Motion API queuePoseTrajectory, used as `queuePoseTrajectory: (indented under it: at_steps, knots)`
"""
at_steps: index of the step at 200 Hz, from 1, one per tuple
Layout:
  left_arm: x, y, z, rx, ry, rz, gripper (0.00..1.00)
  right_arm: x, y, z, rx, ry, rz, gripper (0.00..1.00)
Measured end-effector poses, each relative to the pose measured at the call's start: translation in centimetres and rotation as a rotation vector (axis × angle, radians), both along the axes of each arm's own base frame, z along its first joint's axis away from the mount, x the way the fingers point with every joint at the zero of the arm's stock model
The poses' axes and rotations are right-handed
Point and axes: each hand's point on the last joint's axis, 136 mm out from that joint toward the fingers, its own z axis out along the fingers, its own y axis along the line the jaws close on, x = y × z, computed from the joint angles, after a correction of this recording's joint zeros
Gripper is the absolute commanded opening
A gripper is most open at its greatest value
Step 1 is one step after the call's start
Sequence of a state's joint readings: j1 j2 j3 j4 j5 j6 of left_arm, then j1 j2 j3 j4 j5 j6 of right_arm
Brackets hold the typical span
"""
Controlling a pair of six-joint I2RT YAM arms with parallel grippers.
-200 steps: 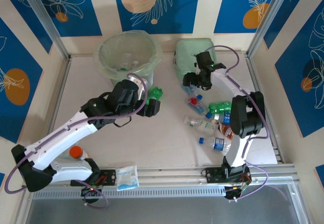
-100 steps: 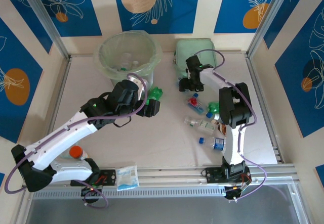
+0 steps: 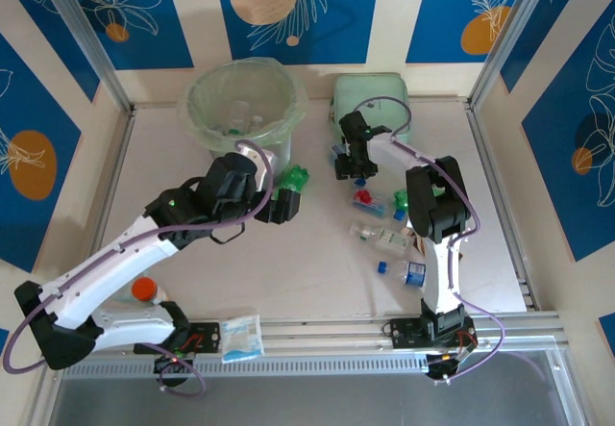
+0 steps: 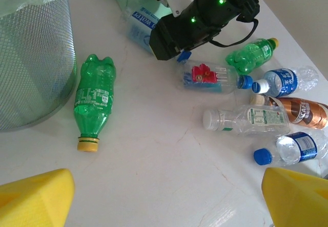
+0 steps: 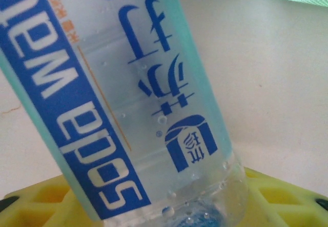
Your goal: Put the plastic bottles in the bin
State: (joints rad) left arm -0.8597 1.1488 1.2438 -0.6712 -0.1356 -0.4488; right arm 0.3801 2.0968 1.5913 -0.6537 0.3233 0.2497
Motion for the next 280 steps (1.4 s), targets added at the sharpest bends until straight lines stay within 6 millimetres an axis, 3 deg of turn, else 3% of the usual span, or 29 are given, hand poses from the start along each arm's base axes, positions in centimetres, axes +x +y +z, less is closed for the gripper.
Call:
queuePoseTrajectory:
  at_steps: [55,102,144,184,244,259,280]
  knots:
    - [-0.1,0.1,0.2,-0.003,-0.003,0.0,0.94,-1.2,0.9,0.6,-0.012,-0.02,0.023,0.46]
    - [-0.2,0.4,0.6,-0.011,-0.014,0.005,0.93,-2.2,1.6,5.1,0.016,-0.111,0.022,0.46]
    - [-0.2,1.3,1.2,-0.012,-0.043,0.035,0.93,-3.3,1.2,11.5,0.067,-0.231,-0.011,0.46]
    - [0.2,2.1,0.5,-0.005,-0.039,0.075,0.93,-4.2,0.7,19.4,0.094,-0.349,-0.039,0.46]
    - [0.1,2.2,-2.7,0.036,0.002,0.08,0.92,-5.2,6.8,34.5,0.27,-0.596,0.069,0.46]
    - [0.1,2.1,-2.7,0.031,0.0,0.078,0.92,-5.0,8.5,36.9,0.323,-0.634,0.098,0.46]
    - [0.1,2.0,-2.8,0.026,0.0,0.074,0.92,-4.1,10.7,38.4,0.369,-0.653,0.126,0.46]
